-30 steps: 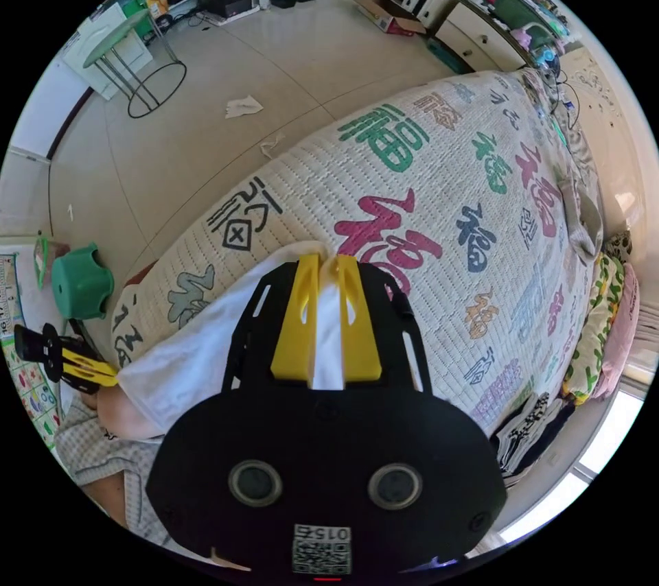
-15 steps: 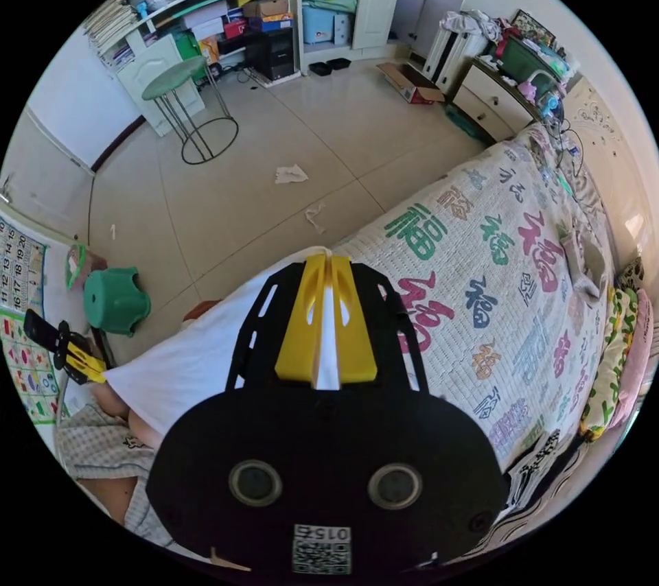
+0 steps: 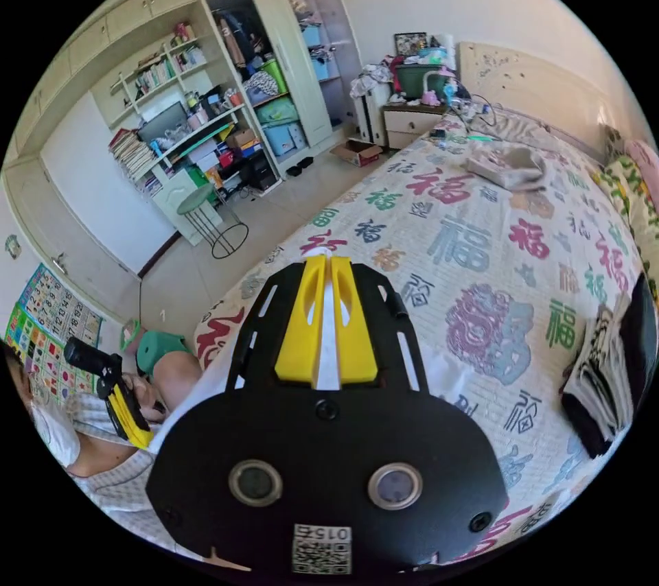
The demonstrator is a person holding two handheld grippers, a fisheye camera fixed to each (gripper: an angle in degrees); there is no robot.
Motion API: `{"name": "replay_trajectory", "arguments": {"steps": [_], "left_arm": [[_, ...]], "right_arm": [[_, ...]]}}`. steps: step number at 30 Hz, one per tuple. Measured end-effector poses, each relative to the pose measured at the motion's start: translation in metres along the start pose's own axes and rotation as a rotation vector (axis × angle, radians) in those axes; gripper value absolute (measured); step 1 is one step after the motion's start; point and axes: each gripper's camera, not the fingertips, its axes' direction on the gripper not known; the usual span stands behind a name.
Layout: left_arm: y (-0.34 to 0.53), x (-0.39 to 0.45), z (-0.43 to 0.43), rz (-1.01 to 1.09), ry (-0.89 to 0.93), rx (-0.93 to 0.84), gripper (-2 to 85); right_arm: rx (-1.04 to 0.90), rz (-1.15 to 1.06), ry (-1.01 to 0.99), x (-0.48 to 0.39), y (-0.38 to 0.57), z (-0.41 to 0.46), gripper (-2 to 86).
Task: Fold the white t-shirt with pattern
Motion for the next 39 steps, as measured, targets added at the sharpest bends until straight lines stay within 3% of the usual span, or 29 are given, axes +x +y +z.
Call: {"name": "replay_trajectory", "arguments": {"steps": [4,9,18,22,27,29,34,37,39], "left_arm": [[-0.008,0.012,0.136,0.0,0.047,-0.18,-0.8],[-0.003,0.025,0.223,-0.009,0.021,-0.31,-0.7],[-0.018,0.057,0.265,0.051,-0.008,-0.342,0.6],[-0.019,0.063,0.285,0.063,-0.046,-0.452,5.7],[-0.039,0.085,0.254,0.148,-0.072,-0.443,8.3],[-0.05,0.097,0.239,0.216,-0.149,-0.449,8.6],[-0.051,0.123,0.237,0.486,-0.701,-0.542,8.7],[-0.035,0.131,0.255,0.636,-0.921,-0.59,8.5],[-0.027,0.132,0.261,0.669,-0.953,-0.609,8.4]], "right_arm": [[-0.037,0.184,0.033,0.102,0.04,-0.014,-0.4],[-0.05,0.29,-0.052,0.176,0.071,-0.02,-0.2],[0.028,0.318,-0.154,0.237,0.096,-0.072,1.1],[0.043,0.362,-0.133,0.254,0.109,-0.094,5.5],[0.1,0.398,-0.117,0.267,0.131,-0.128,5.8],[0.108,0.402,-0.11,0.267,0.135,-0.14,5.7],[0.11,0.356,-0.099,0.251,0.14,-0.165,5.7],[0.111,0.337,-0.1,0.241,0.142,-0.172,5.7],[0.09,0.321,-0.096,0.235,0.142,-0.173,5.6]]}}
